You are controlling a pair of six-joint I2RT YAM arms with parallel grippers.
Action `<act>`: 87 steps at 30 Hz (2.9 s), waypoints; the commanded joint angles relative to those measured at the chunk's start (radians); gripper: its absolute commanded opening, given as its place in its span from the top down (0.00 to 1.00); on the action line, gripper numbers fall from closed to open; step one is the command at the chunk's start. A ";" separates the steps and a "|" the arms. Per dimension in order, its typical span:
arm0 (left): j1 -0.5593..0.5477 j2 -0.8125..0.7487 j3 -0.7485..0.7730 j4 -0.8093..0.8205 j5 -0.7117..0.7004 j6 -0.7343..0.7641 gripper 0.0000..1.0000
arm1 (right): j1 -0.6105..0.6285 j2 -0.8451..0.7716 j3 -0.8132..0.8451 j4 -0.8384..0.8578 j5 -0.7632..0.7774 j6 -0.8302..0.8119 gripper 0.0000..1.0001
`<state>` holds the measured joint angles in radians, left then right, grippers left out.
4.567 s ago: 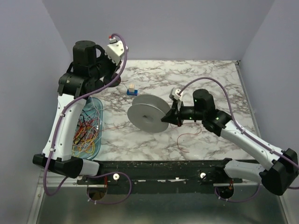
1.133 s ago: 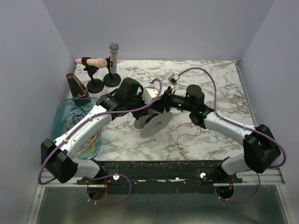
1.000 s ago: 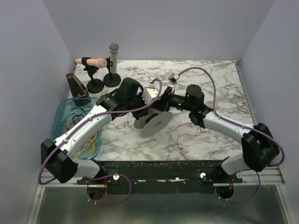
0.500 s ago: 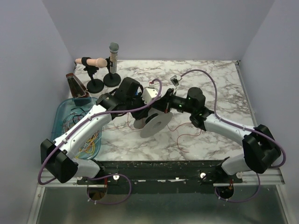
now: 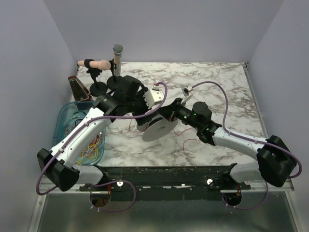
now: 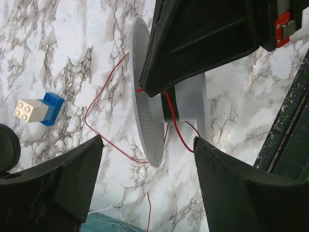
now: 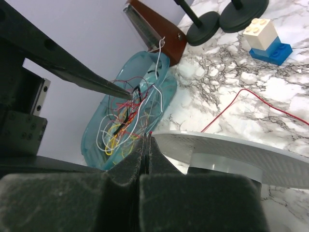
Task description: Wrap the cables
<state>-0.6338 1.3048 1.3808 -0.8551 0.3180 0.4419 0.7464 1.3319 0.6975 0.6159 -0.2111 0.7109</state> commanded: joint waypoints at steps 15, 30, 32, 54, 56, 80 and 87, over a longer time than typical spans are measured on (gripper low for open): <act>0.111 0.117 -0.046 0.132 0.303 0.009 0.16 | 0.062 0.046 -0.059 0.025 0.354 0.186 0.99; 0.164 0.103 -0.059 0.076 0.175 -0.082 0.31 | 0.080 0.059 0.016 -0.033 0.308 0.116 0.99; 0.169 0.094 -0.042 0.025 0.148 -0.042 0.31 | 0.085 0.075 0.043 -0.041 0.274 0.093 0.99; 0.164 -0.006 -0.160 0.299 -0.090 -0.659 1.00 | 0.114 0.141 0.258 -0.237 0.179 -0.070 0.99; 0.152 0.001 -0.199 0.373 -0.182 -0.730 1.00 | 0.110 0.168 0.270 -0.235 0.173 -0.068 0.99; 0.102 0.005 -0.206 0.424 -0.211 -0.737 0.47 | -0.053 0.248 0.273 -0.240 -0.016 -0.068 0.99; 0.109 -0.010 -0.233 0.427 -0.077 -0.703 0.46 | -0.061 0.227 0.278 -0.265 -0.152 -0.036 0.99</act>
<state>-0.5301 1.3155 1.1526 -0.4141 0.1341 -0.2955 0.6884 1.5707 0.9871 0.4072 -0.2470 0.6628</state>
